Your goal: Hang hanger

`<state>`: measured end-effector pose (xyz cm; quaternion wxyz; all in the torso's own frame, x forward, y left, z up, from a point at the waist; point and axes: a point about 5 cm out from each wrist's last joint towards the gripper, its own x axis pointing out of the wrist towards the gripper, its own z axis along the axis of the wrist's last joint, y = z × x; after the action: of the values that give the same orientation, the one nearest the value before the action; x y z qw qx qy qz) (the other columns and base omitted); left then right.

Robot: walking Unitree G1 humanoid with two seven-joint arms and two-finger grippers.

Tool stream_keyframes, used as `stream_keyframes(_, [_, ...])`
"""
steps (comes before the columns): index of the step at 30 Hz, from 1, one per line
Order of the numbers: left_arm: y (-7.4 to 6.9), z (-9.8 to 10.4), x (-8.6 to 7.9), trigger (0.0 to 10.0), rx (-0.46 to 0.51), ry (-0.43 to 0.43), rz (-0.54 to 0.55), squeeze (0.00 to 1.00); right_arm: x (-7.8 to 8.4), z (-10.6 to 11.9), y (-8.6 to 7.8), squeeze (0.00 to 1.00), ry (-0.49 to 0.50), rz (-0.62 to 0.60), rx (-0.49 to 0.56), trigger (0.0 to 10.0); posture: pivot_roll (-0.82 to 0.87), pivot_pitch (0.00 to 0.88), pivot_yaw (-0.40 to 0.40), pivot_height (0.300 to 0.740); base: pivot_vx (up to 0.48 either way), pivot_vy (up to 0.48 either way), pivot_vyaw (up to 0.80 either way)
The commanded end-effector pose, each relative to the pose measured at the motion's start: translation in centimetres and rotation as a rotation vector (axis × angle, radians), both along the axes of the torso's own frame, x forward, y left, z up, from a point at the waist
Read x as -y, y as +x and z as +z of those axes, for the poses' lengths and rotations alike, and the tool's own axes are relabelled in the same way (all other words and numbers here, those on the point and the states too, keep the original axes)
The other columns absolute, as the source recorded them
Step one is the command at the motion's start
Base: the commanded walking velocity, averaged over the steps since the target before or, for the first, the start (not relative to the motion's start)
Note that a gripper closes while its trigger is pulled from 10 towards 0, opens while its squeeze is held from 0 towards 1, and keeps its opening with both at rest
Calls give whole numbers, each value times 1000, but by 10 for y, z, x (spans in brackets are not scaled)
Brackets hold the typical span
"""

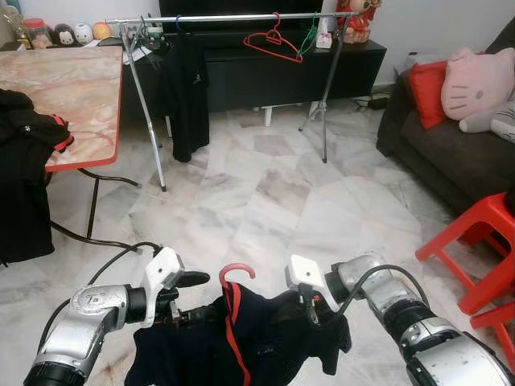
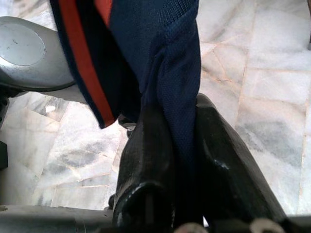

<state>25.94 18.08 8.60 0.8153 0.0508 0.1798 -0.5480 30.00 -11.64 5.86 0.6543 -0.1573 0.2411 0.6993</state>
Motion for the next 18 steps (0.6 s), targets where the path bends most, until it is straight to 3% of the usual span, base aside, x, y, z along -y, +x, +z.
stream_keyframes(1, [-1, 7, 13, 10000, 16, -20, -75, 0, -7, 10, 6, 0, 20, 14, 63, 0, 76, 0, -82, 740, 0, 0, 0])
stream_keyframes(6, [-6, 8, 22, 10000, -3, -28, -133, 0, -16, 12, 12, 0, 14, -31, 115, 0, 78, 0, -84, 740, 0, 0, 0])
stream_keyframes(11, [-8, 3, 23, 10000, -12, 22, -135, 0, -23, 16, 18, 0, 28, -77, 151, 0, 78, 0, -84, 740, 0, 0, 0])
stream_keyframes(18, [0, -12, 17, 10000, 4, 134, -18, 0, -29, 22, 22, 0, 48, -95, 176, 0, 79, 0, -85, 740, 0, 0, 0])
